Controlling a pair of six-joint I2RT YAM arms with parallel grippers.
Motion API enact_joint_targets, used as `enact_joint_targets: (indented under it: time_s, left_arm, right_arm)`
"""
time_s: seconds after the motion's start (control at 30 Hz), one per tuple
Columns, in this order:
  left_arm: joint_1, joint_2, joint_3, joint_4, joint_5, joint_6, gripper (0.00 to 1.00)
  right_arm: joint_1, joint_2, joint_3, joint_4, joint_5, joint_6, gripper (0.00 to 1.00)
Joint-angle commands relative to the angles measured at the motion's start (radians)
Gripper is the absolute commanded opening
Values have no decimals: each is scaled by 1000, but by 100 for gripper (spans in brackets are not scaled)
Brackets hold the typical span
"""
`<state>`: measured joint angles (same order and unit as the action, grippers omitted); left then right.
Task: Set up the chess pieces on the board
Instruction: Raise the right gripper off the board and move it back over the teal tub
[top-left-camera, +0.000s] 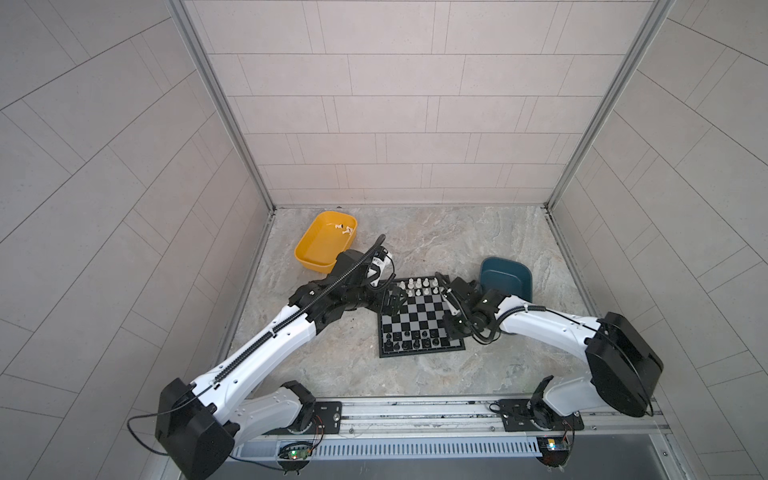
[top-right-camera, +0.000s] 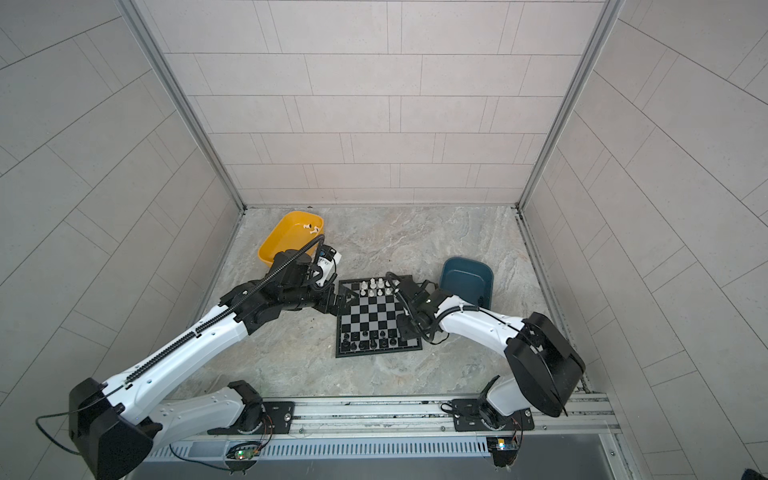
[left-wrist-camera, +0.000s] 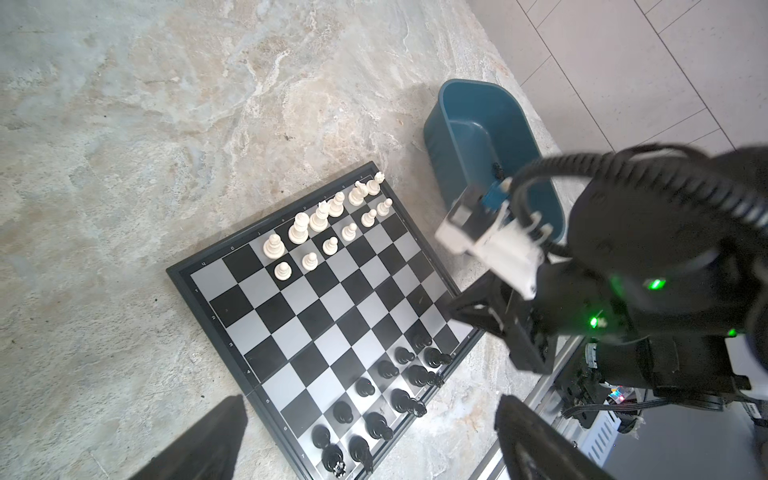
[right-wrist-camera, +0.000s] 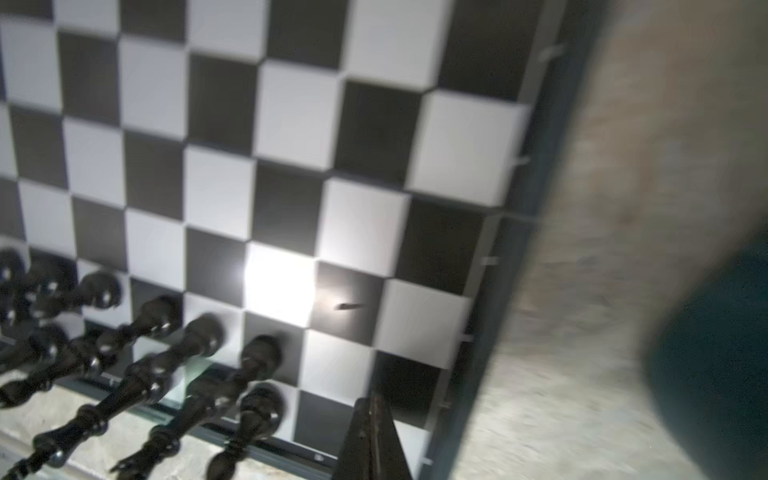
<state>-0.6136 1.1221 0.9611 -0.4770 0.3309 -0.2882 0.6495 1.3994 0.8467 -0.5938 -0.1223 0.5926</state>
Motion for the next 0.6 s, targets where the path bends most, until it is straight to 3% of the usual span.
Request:
enact_joint_targets:
  time_s: [0.0, 0.07, 0.13, 0.27, 0.43, 0.57]
  left_arm:
    - [5, -15, -9, 6, -15, -18, 100]
    - [5, -10, -7, 17, -2, -26, 100]
    - [5, -5, -10, 26, 6, -31, 100]
    - [5, 12, -10, 23, 25, -26, 100]
    - [5, 23, -10, 23, 25, -22, 100]
    - [4, 28, -10, 18, 19, -19, 100]
  right_arm:
    - [-119, -139, 58, -104, 175, 11, 28]
    - [-231, -173, 69, -85, 209, -43, 47]
    - [-360, -151, 88, -83, 205, -71, 56]
    - [-551, -41, 135, -81, 226, -86, 62]
    - [-603, 91, 178, -84, 278, -77, 67]
    - [-616, 172, 189, -78, 246, -48, 69]
